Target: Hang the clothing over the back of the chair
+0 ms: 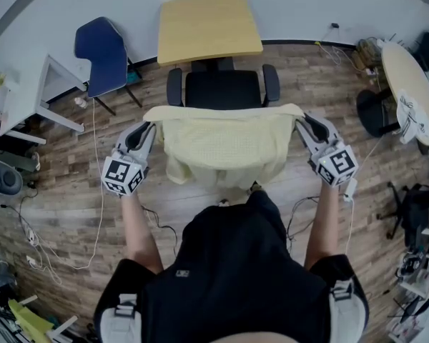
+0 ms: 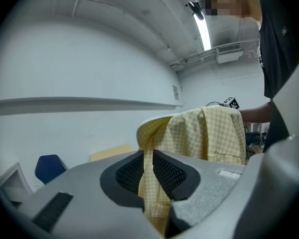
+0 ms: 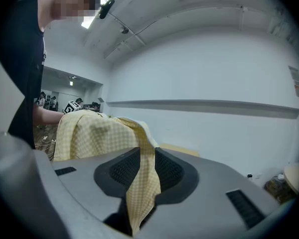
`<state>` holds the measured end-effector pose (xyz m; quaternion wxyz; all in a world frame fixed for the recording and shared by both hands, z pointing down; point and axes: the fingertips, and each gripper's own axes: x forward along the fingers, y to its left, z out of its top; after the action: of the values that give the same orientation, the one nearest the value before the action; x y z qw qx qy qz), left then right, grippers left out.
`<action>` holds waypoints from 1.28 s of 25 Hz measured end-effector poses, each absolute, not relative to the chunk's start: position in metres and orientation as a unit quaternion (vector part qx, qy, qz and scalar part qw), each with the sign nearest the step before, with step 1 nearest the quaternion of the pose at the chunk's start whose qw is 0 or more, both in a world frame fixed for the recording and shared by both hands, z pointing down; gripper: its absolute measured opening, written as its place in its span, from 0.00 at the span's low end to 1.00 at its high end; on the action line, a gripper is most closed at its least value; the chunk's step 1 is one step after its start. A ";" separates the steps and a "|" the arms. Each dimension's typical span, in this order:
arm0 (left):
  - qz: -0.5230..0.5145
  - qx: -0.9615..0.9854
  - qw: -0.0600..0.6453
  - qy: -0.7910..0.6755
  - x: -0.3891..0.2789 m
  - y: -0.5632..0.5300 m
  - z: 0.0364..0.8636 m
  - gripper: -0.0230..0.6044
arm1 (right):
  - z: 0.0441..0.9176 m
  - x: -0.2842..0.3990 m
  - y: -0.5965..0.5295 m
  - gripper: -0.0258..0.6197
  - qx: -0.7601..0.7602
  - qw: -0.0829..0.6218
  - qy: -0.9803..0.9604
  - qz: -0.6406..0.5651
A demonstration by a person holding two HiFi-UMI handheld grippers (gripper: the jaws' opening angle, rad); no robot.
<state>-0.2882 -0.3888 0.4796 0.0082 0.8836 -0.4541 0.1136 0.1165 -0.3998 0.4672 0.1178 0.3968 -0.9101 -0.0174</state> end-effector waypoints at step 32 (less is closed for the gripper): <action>0.009 0.910 0.037 -0.413 -0.275 -0.288 0.462 0.04 | 0.505 0.090 -0.276 0.04 0.420 0.127 -0.898 -0.003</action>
<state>-0.2752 -0.2880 0.4616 0.0366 0.9099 -0.4132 0.0087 0.0896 -0.2756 0.5052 0.1275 0.4201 -0.8985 -0.0029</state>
